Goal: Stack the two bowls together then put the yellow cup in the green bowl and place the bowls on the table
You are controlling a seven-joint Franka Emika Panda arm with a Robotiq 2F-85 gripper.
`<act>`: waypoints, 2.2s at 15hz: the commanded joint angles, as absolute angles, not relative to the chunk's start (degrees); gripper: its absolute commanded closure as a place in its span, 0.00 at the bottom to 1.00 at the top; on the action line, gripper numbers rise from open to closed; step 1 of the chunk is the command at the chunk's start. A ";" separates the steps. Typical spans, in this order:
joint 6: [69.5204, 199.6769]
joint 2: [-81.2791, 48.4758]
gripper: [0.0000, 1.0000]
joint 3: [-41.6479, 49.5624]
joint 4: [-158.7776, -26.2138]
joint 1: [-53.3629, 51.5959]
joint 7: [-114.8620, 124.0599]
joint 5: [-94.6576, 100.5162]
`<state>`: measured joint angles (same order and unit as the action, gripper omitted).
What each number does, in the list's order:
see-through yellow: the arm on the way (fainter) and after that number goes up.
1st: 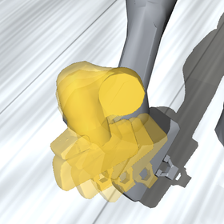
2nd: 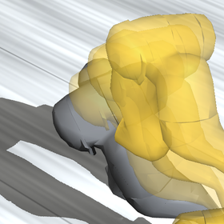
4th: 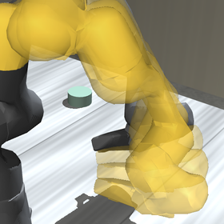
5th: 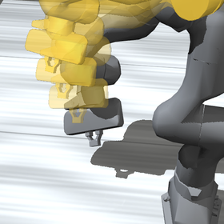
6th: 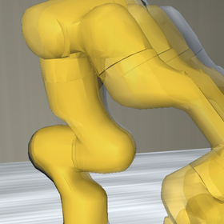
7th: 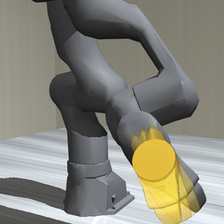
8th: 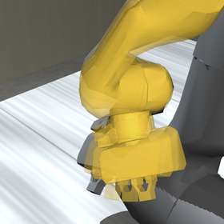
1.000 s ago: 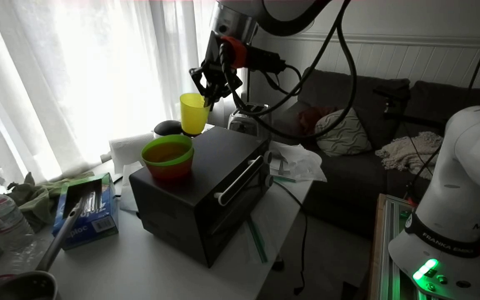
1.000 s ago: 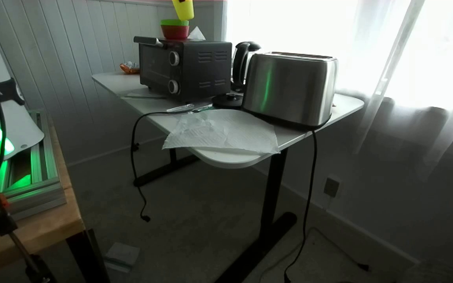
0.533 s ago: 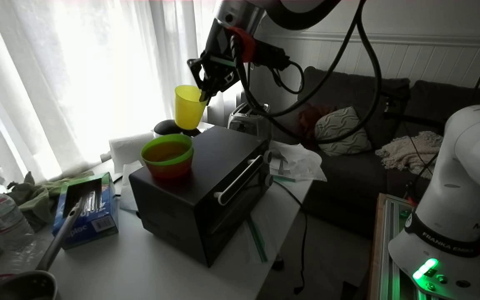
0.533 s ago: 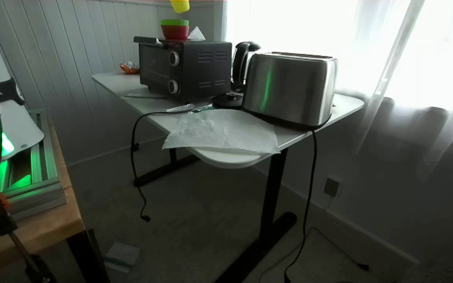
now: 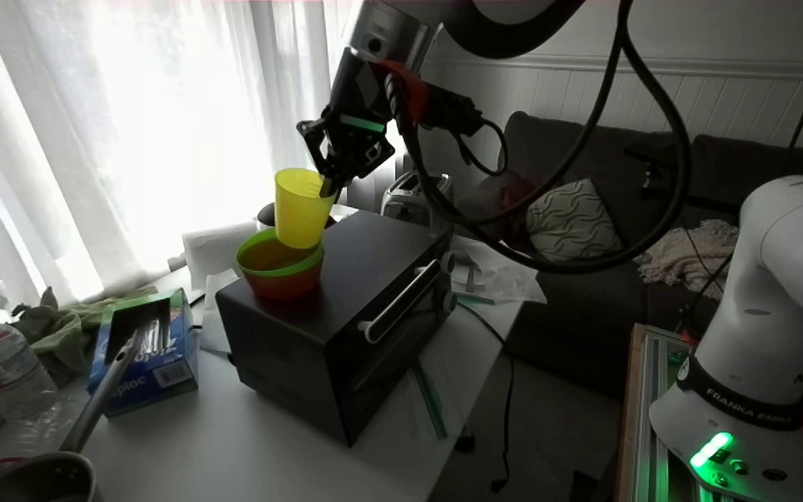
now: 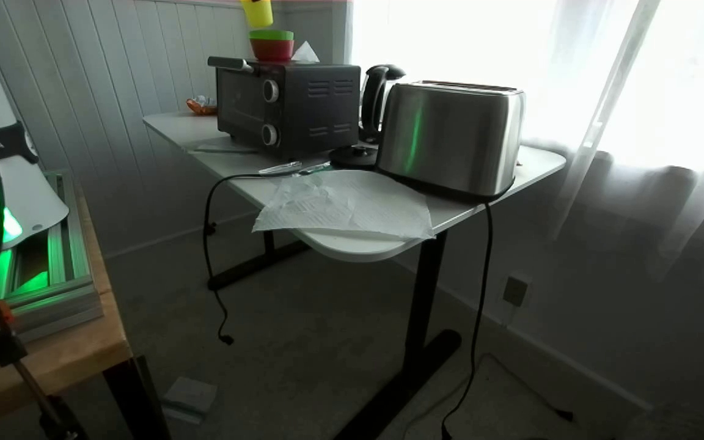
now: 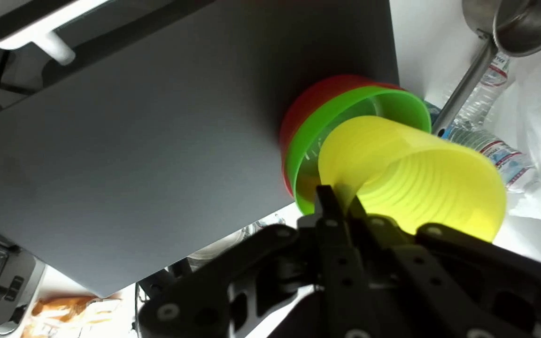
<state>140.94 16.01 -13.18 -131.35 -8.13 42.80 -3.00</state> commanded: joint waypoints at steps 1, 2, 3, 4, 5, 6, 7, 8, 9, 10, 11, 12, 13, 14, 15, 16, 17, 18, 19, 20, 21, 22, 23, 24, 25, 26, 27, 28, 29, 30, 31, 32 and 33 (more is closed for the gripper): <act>139.87 14.17 0.97 -13.79 -129.46 -8.00 41.78 -3.98; 139.51 13.41 0.97 -13.94 -128.86 -7.91 41.83 -3.55; 139.29 12.83 0.97 -14.04 -128.39 -7.89 42.00 -3.36; 139.12 12.18 0.97 -14.18 -127.85 -7.81 42.23 -2.91; 139.09 11.34 0.97 -14.33 -127.23 -7.66 42.70 -2.25; 138.97 10.64 0.97 -14.34 -126.67 -7.63 42.92 -1.95; 138.85 9.90 0.97 -14.56 -126.01 -7.28 44.21 -0.76; 138.88 9.29 0.97 -14.49 -125.39 -7.34 44.20 -0.31; 138.77 8.73 0.97 -14.45 -124.80 -7.25 44.75 0.45; 138.33 8.01 0.97 -14.36 -124.00 -7.16 45.01 1.33; 137.52 7.42 0.97 -14.30 -123.29 -7.06 45.39 2.37; 136.73 6.78 0.96 -14.20 -122.47 -7.06 45.66 3.19; 135.73 6.23 0.96 -14.10 -121.72 -7.12 45.92 4.00; 134.24 5.60 0.76 -14.03 -120.82 -7.20 46.25 4.77; 133.26 5.06 0.70 -13.96 -120.15 -7.33 46.60 5.54; 132.03 4.54 0.64 -13.88 -119.35 -7.58 46.71 5.77; 131.10 4.12 0.57 -13.79 -118.74 -7.77 46.87 6.01; 130.02 3.72 0.49 -13.69 -118.06 -8.03 46.72 5.40; 129.06 3.40 0.43 -13.66 -117.54 -8.24 46.77 5.09; 127.89 2.99 0.37 -13.65 -116.93 -8.44 46.87 4.93; 126.56 2.51 0.29 -13.65 -116.44 -8.63 47.30 4.61; 125.66 2.11 0.23 -13.62 -116.03 -8.81 47.56 4.49; 125.03 1.61 0.15 -13.56 -115.83 -8.97 47.97 4.44; 124.65 1.17 0.08 -13.44 -115.74 -9.10 48.35 4.13; 124.65 0.70 0.02 -13.29 -115.71 -9.19 48.94 3.73; 124.97 0.31 0.00 -13.14 -115.79 -9.25 49.69 3.40; 125.44 -0.22 0.00 -12.98 -115.93 -9.25 50.56 2.98; 125.58 -0.65 0.00 -12.85 -115.94 -9.30 51.26 2.63; 125.66 -1.09 0.00 -12.73 -115.96 -9.34 52.12 2.60; 125.60 -1.54 0.00 -12.58 -115.94 -9.39 52.88 2.67; 125.41 -1.98 0.00 -12.44 -115.90 -9.45 53.71 2.71; 125.49 -2.40 0.00 -12.33 -115.95 -9.51 54.58 2.90; 125.40 -2.79 0.00 -12.22 -115.89 -9.56 55.33 2.86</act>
<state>126.38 -1.27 -13.21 -117.33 -8.46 52.56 3.80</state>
